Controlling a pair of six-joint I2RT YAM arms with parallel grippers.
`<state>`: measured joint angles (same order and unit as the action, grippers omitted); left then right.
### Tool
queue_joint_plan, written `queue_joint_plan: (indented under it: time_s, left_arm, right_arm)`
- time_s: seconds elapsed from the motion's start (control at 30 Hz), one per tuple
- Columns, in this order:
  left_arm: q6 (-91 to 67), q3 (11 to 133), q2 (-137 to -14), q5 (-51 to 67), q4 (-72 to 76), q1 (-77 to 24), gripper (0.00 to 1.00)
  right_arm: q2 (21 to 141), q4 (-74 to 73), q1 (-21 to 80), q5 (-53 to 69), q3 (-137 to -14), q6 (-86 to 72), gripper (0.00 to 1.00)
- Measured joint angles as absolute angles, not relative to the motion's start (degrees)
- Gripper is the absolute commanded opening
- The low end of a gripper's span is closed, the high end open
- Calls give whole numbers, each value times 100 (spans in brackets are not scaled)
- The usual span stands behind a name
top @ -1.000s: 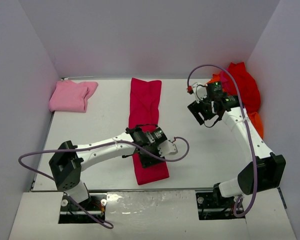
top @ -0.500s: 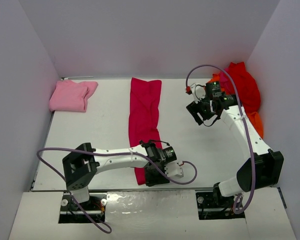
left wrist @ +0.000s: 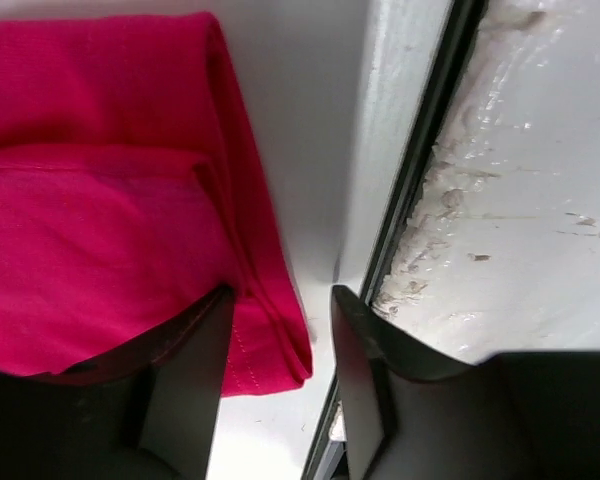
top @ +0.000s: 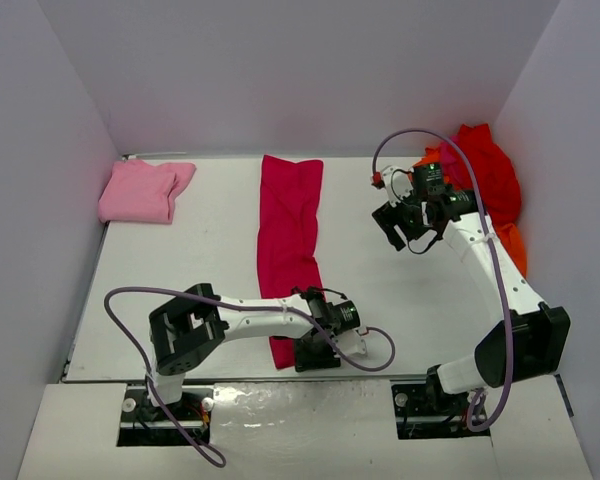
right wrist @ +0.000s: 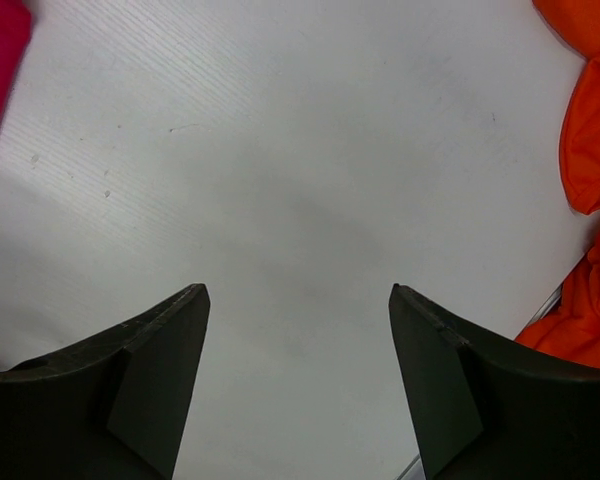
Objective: Fold and stack the t-shirts
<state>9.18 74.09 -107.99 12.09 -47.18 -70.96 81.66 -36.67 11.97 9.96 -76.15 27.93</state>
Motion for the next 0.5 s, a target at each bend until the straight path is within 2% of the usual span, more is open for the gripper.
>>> queue_joint_plan:
  time_s: [0.1, 0.2, 0.4, 0.5]
  left_arm:
    - [891, 7473, -10868, 1054, -4738, -7096, 20]
    - [855, 7549, -10947, 931, -4772, -7107, 17]
    - [842, 7784, -11185, 541, -4995, -7300, 19]
    - [837, 7903, -11294, 405, -5126, -7382, 30]
  right_arm:
    - [8032, -3662, 1199, 1033, -7544, 2802, 70]
    - [7931, -3656, 1199, 1072, -7469, 2812, 71]
    - [7819, -3648, 1199, 1100, -7308, 2837, 72]
    - [7738, -3649, 1199, 1100, -7262, 2852, 72]
